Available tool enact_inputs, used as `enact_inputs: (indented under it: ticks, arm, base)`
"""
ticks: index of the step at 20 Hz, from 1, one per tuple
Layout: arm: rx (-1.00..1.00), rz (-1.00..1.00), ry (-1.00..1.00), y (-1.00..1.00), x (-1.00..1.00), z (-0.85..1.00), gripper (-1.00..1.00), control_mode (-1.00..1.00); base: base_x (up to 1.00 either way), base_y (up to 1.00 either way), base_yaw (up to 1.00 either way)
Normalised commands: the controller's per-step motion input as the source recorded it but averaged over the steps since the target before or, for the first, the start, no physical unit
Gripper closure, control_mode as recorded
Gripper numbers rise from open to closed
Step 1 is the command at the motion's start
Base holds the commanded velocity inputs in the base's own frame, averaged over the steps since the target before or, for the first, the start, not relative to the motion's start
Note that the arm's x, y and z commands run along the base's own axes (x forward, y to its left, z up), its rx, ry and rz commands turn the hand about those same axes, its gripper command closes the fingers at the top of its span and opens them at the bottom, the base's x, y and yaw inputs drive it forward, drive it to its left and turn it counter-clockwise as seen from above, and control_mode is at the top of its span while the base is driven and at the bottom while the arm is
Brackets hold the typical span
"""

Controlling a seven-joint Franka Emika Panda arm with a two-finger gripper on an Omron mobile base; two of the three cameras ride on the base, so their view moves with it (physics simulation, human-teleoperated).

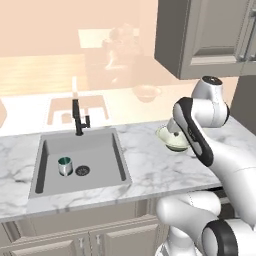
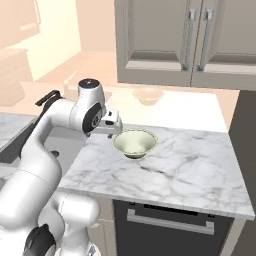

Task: Pick the mug and place it in the sink. Pick the bowl and place it in the open cabinet and then close the cabinet.

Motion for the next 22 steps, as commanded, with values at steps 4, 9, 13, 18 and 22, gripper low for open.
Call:
enact_inputs:
  ticks: [4, 9, 13, 18, 22]
  arm:
    - [0.00, 0.00, 0.00, 0.00, 0.00, 0.00, -1.00, 1.00]
    - [0.00, -0.04, 0.00, -0.70, 0.32, 0.00, -1.00, -1.00]
    - [0.03, -0.12, 0.00, -0.69, 0.02, 0.00, -1.00, -1.00]
    - [0.13, -0.14, -0.02, -0.39, 0.00, -0.03, -1.00, -1.00]
    - [0.21, -0.12, -0.11, -0.03, 0.00, -0.06, -1.00, -1.00]
  base:
    - [0.27, -0.22, -0.02]
    - [0.00, 0.00, 0.00]
    - [0.00, 0.00, 0.00]
    - [0.00, 0.00, 0.00]
    - [0.00, 0.00, 0.00]
